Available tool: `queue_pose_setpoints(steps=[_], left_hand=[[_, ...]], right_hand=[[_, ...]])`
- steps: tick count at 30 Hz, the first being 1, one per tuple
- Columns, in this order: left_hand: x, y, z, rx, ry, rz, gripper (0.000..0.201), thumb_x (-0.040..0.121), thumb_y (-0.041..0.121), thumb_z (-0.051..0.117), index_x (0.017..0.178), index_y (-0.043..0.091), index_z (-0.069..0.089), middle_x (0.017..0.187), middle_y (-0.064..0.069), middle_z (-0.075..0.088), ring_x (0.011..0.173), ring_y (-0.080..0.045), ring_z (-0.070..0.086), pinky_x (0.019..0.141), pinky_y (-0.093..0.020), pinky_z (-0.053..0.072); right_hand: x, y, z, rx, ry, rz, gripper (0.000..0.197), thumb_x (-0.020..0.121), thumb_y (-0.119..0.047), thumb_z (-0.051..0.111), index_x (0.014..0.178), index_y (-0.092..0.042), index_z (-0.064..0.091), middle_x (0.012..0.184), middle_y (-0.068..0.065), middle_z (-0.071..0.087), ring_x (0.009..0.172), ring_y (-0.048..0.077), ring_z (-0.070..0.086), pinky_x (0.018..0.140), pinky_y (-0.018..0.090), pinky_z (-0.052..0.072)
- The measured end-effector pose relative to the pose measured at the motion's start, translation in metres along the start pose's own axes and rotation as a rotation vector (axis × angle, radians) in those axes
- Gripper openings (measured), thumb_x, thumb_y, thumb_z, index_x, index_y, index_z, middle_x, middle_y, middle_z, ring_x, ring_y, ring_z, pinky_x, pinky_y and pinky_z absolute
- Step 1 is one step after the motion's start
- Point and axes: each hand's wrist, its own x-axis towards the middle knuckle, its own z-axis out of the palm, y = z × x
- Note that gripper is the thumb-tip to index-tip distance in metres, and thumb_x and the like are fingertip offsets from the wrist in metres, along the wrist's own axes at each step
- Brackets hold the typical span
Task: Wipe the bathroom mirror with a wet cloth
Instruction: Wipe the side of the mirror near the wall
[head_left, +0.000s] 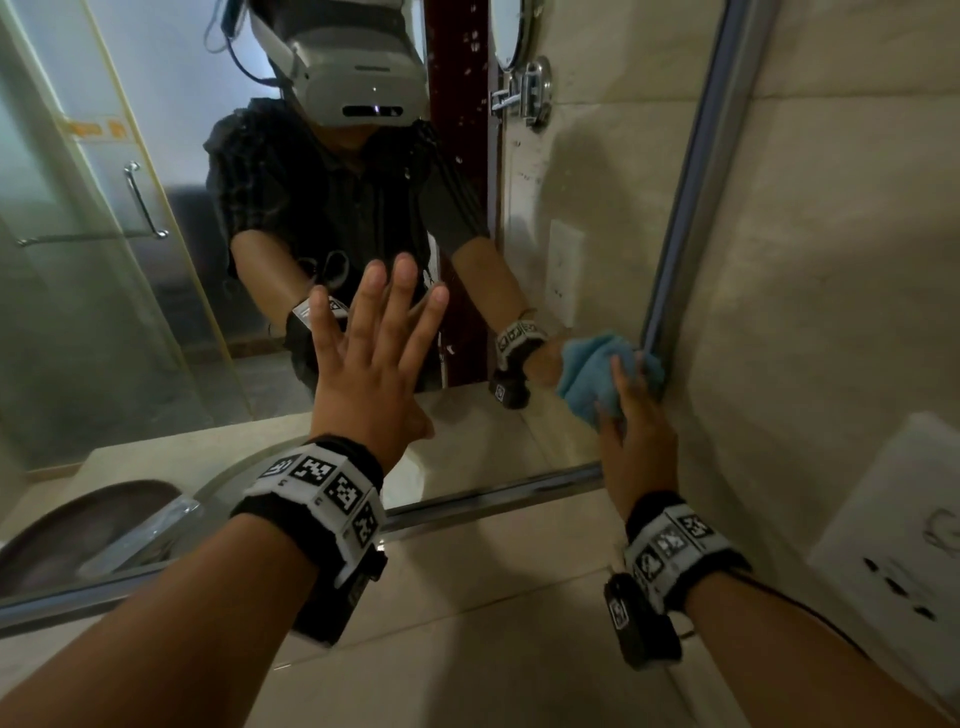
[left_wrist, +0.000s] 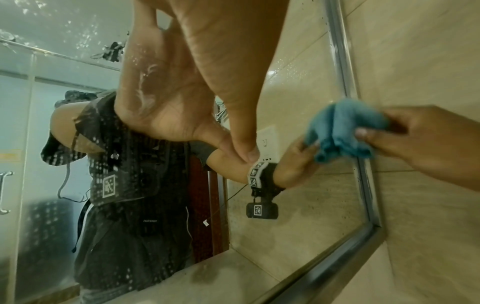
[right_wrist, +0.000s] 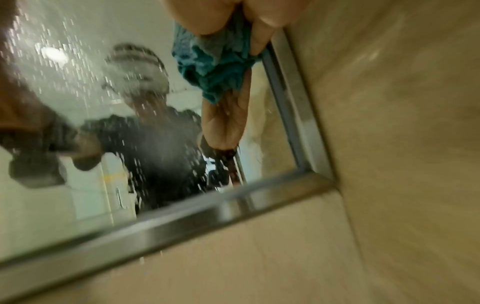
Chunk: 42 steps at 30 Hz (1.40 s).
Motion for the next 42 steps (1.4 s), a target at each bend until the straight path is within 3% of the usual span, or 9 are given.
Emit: queue_pose_setpoints(steps=[6, 12, 15, 19, 23, 27, 30, 36, 42], left_hand=[[-0.001, -0.001, -0.008, 0.03, -0.041, 0.012, 0.143, 0.054, 0.082, 0.061, 0.144, 0.015, -0.027, 0.147, -0.017, -0.037, 0.133, -0.036, -0.038, 0.104, -0.061, -0.017], [-0.005, -0.031, -0.036, -0.092, 0.252, 0.101, 0.113, 0.055, 0.059, 0.076, 0.147, 0.021, 0.021, 0.153, -0.012, 0.013, 0.142, -0.03, 0.008, 0.109, -0.061, 0.007], [0.01, -0.051, -0.057, -0.056, 0.225, 0.087, 0.12, 0.058, 0.064, 0.072, 0.15, 0.019, 0.01, 0.157, -0.011, 0.001, 0.145, -0.027, -0.006, 0.11, -0.06, -0.006], [0.04, -0.067, -0.074, -0.053, 0.123, -0.062, 0.132, 0.058, 0.071, 0.068, 0.151, 0.017, -0.009, 0.156, -0.016, -0.012, 0.144, -0.033, -0.01, 0.112, -0.059, -0.003], [0.05, -0.074, -0.064, -0.101, 0.113, -0.086, 0.137, 0.054, 0.074, 0.068, 0.149, 0.019, -0.014, 0.155, -0.014, -0.017, 0.143, -0.031, -0.015, 0.111, -0.053, -0.011], [0.05, -0.077, -0.059, -0.138, 0.157, -0.069, 0.138, 0.05, 0.072, 0.071, 0.15, 0.02, -0.009, 0.157, -0.011, -0.012, 0.143, -0.028, -0.012, 0.111, -0.051, -0.014], [0.05, -0.078, -0.059, -0.147, 0.167, -0.059, 0.136, 0.051, 0.072, 0.071, 0.15, 0.019, -0.007, 0.157, -0.011, -0.011, 0.143, -0.028, -0.011, 0.112, -0.051, -0.011], [0.049, -0.077, -0.059, -0.151, 0.174, -0.068, 0.139, 0.051, 0.071, 0.072, 0.149, 0.02, -0.011, 0.157, -0.01, -0.012, 0.143, -0.026, -0.013, 0.113, -0.052, -0.007], [0.048, -0.078, -0.058, -0.138, 0.218, -0.064, 0.129, 0.056, 0.074, 0.067, 0.152, 0.017, 0.001, 0.157, -0.012, -0.004, 0.144, -0.027, -0.004, 0.113, -0.052, -0.004]], right_hand=[[0.036, -0.028, -0.019, 0.025, 0.024, 0.082, 0.041, 0.095, -0.013, 0.052, 0.136, -0.012, 0.047, 0.138, 0.013, 0.049, 0.126, 0.026, 0.047, 0.105, 0.028, 0.036], [0.083, -0.085, -0.018, -0.007, 0.238, 0.243, 0.045, 0.096, -0.021, 0.05, 0.14, -0.021, 0.043, 0.142, 0.012, 0.042, 0.127, 0.026, 0.043, 0.103, 0.027, 0.034], [0.051, -0.101, 0.002, -0.086, 0.028, -0.053, 0.048, 0.093, -0.007, 0.05, 0.14, -0.015, 0.042, 0.145, 0.018, 0.032, 0.132, 0.033, 0.032, 0.111, 0.035, 0.028], [0.065, -0.113, 0.0, -0.138, -0.059, -0.445, 0.044, 0.082, -0.003, 0.052, 0.124, -0.012, 0.058, 0.128, 0.019, 0.048, 0.114, 0.038, 0.045, 0.097, 0.046, 0.044], [0.12, -0.155, -0.01, 0.018, 0.17, -0.433, 0.036, 0.092, -0.019, 0.057, 0.126, -0.019, 0.05, 0.124, 0.003, 0.042, 0.113, 0.002, 0.043, 0.094, 0.014, 0.038], [0.092, -0.151, 0.011, -0.152, -0.007, -0.487, 0.061, 0.077, 0.0, 0.068, 0.132, -0.02, 0.051, 0.126, 0.012, 0.037, 0.113, 0.027, 0.034, 0.098, 0.04, 0.043], [0.075, -0.142, 0.011, -0.25, -0.085, -0.716, 0.065, 0.064, -0.001, 0.08, 0.124, -0.018, 0.06, 0.117, 0.007, 0.039, 0.1, 0.027, 0.036, 0.087, 0.04, 0.05], [0.16, -0.235, -0.006, 0.001, 0.233, -0.411, 0.048, 0.083, -0.004, 0.052, 0.129, -0.015, 0.054, 0.132, 0.015, 0.046, 0.119, 0.034, 0.04, 0.102, 0.044, 0.037], [0.075, -0.166, 0.024, -0.198, -0.054, -0.629, 0.054, 0.079, -0.008, 0.053, 0.133, -0.014, 0.051, 0.135, 0.016, 0.046, 0.117, 0.034, 0.04, 0.1, 0.05, 0.041]])
